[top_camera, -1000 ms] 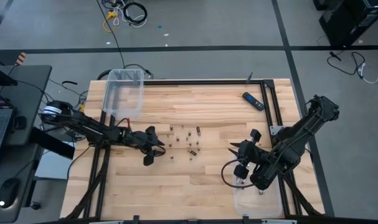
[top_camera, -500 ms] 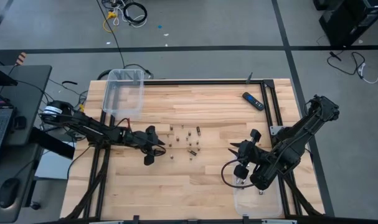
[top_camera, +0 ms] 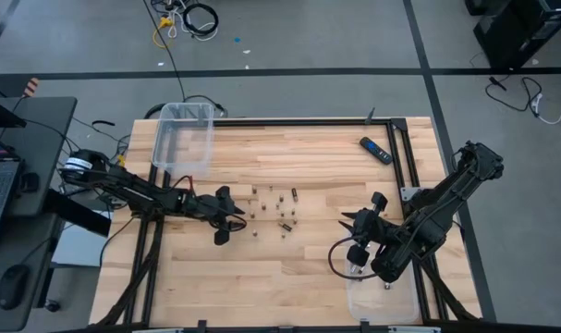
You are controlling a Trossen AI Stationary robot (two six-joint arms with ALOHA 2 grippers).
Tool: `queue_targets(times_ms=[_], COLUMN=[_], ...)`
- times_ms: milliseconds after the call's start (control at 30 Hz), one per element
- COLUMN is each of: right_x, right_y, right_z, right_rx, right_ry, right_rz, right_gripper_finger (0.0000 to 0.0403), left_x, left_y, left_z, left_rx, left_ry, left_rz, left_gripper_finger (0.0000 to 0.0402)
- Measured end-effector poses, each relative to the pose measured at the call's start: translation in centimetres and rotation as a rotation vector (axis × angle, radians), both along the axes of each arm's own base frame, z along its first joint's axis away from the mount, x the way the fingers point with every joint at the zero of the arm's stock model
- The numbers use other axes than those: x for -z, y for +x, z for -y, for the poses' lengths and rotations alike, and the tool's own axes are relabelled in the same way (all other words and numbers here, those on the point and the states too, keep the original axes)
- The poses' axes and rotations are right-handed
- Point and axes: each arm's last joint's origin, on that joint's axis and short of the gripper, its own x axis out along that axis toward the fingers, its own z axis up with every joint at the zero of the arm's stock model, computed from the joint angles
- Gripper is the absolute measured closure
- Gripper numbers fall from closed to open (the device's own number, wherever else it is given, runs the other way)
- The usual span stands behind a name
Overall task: Sort batteries
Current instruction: Put the black and silver battery into the bottom transparent bin
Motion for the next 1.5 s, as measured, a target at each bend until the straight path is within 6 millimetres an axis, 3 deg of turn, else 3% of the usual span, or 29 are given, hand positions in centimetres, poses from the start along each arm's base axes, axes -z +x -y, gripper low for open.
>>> queue_targets(times_ms=[200, 1000, 1500], right_x=[-0.01, 0.69, 0.68], right_y=[0.01, 0.43, 0.44], right_z=[0.00, -0.39, -0.40], right_rx=[0.000, -0.005, -0.004], right_ry=[0.000, -0.024, -0.024], right_rz=[0.000, -0.027, -0.023], right_gripper_finger=[0.0313, 0.0313, 0.0313], left_x=[0.00, 0.07, 0.02], left_y=[0.00, -0.13, -0.15], left_z=[0.00, 0.52, 0.60], left_rx=[0.000, 0.043, 0.032], left_ry=[0.001, 0.027, 0.032], left_rz=[0.000, -0.009, -0.005], left_gripper_finger=[0.0213, 0.0338, 0.0347])
